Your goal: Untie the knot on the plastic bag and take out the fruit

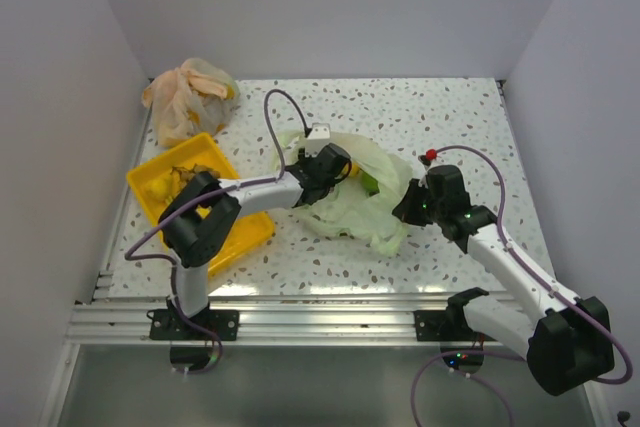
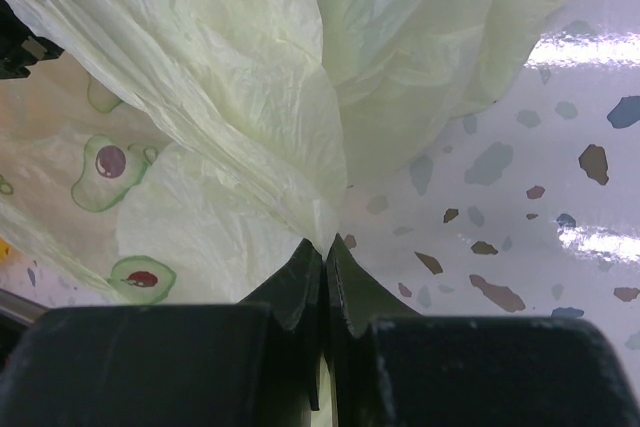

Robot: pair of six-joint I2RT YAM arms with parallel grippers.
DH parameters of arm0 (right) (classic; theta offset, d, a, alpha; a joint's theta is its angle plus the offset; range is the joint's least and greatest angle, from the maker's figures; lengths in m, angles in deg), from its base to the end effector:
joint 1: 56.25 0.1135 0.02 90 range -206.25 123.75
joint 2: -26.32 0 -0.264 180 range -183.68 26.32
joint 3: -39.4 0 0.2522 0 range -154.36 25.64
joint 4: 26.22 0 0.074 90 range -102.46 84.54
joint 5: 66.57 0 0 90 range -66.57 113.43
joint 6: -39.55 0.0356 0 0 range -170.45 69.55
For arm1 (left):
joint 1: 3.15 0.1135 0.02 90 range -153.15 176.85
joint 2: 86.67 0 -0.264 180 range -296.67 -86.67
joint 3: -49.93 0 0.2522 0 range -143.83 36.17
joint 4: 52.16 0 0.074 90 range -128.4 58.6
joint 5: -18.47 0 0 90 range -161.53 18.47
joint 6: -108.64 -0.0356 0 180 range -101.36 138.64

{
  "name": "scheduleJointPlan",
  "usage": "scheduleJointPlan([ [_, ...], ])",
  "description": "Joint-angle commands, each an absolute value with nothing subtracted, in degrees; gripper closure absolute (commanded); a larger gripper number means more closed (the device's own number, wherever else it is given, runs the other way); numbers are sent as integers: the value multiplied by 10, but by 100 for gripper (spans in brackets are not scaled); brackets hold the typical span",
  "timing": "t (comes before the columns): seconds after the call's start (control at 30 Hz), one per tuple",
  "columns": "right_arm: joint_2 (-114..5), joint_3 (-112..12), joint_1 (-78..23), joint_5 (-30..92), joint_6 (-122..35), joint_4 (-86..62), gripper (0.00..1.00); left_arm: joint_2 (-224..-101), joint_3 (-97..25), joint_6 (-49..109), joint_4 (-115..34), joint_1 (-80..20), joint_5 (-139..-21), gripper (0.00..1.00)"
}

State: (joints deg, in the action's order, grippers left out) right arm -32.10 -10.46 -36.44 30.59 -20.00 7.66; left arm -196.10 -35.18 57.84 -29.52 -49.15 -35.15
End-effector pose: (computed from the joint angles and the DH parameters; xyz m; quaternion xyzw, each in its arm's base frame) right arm 0.1978 0.0760 0.2271 0.0596 0.9117 0.2226 0.3401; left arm 0.2984 -0.2786 0.1836 -0.0619 0.8890 -0.0221 0.4531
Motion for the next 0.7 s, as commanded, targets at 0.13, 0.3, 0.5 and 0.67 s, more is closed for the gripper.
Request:
scheduleJointPlan([
  [0.13, -314, -100, -366, 316, -194, 58, 100, -1985, -352, 564, -335, -490, -356, 59],
  [0.3, -316, -99, -366, 316, -195, 56, 100, -1996, -360, 572, -321, -489, -352, 57],
  [0.5, -317, -97, -366, 317, -195, 53, 100, -1972, -355, 611, -301, -488, -322, 7],
  [0.67, -317, -97, -366, 318, -196, 52, 100, -1961, -360, 635, -310, -471, -323, 0],
])
